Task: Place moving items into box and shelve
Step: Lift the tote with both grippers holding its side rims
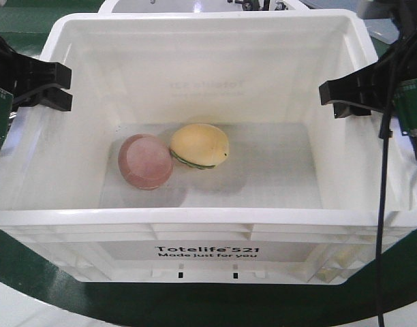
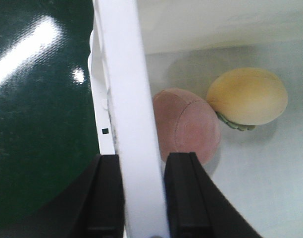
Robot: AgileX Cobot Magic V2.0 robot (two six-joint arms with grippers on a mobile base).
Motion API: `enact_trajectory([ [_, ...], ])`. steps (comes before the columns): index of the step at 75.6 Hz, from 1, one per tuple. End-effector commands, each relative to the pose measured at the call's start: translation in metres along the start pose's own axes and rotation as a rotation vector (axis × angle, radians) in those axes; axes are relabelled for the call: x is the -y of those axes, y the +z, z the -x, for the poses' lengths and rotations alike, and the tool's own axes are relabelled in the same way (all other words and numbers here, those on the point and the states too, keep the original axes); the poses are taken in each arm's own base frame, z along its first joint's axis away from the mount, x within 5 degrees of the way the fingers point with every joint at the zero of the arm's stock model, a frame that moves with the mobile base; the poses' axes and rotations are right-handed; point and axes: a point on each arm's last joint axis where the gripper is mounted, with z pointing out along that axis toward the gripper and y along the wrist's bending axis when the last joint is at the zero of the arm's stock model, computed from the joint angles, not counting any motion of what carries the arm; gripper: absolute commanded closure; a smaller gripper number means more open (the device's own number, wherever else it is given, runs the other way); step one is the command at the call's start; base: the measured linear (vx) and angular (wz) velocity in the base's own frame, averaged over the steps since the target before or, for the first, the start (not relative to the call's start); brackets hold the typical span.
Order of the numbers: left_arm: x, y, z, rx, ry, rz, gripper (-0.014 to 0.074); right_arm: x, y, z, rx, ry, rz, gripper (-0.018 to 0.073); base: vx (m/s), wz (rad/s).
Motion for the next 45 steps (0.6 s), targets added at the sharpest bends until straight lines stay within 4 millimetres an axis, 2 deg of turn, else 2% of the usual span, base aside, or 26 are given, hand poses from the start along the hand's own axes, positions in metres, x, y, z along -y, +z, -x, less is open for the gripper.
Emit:
enact_trajectory([
  [1, 0.017, -0.032, 0.011, 0.184, -0.022, -0.122, 0.0601, 0.002, -0.029, 0.013, 0.187, 0.014, 0.018, 0.0565, 0.00, 0.00],
  [23, 0.025, -0.059, 0.020, 0.241, 0.004, -0.143, 0.0599, 0.004, -0.039, 0.011, 0.213, 0.016, 0.023, 0.0565, 0.00, 0.00],
  [45, 0.026, -0.061, 0.016, 0.193, 0.010, -0.141, 0.0599, 0.004, -0.043, 0.008, 0.212, 0.017, 0.022, 0.0565, 0.00, 0.00],
])
